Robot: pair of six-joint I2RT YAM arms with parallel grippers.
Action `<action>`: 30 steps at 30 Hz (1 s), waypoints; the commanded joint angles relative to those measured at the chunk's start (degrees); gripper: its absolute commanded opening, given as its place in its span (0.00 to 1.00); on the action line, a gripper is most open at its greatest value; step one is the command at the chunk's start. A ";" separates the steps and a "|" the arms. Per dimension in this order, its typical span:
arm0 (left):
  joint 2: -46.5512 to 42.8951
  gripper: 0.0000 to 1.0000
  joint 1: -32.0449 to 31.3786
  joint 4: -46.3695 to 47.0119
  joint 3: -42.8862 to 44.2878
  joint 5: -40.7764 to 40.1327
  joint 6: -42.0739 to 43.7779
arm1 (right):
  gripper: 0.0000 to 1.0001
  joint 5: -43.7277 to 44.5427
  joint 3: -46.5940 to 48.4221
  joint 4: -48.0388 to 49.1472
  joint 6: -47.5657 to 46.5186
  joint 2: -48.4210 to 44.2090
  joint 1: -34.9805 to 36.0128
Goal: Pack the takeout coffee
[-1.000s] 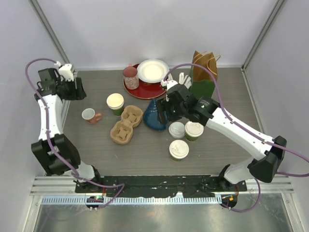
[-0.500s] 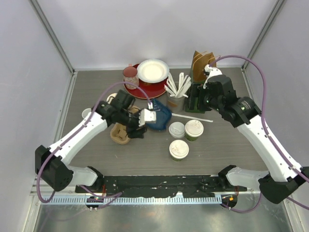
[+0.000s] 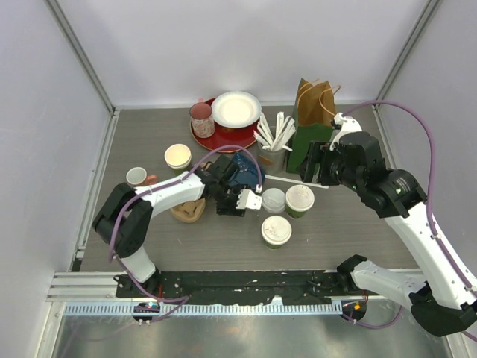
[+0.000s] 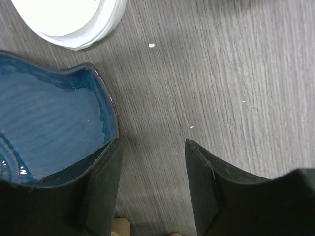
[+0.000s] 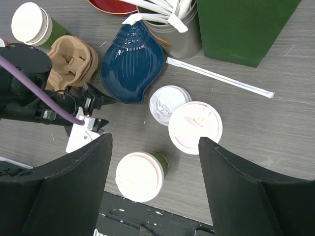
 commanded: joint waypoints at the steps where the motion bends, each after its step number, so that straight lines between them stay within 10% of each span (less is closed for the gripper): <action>1: 0.97 0.56 0.10 2.02 2.45 -2.59 7.08 | 0.76 -0.65 -0.54 -0.10 1.28 -1.49 0.02; 14: 8.27 0.42 0.10 9.13 2.98 -10.59 3.39 | 0.76 -2.67 -1.07 0.16 0.93 0.44 0.11; 23: 10.82 0.01 2.82 8.80 5.70 -16.13 -4.78 | 0.76 -3.38 -0.54 1.22 1.10 1.68 0.11; 30: 9.33 0.00 8.80 5.37 3.95 -17.01 -4.44 | 0.76 -3.55 -0.46 1.48 1.10 2.29 0.11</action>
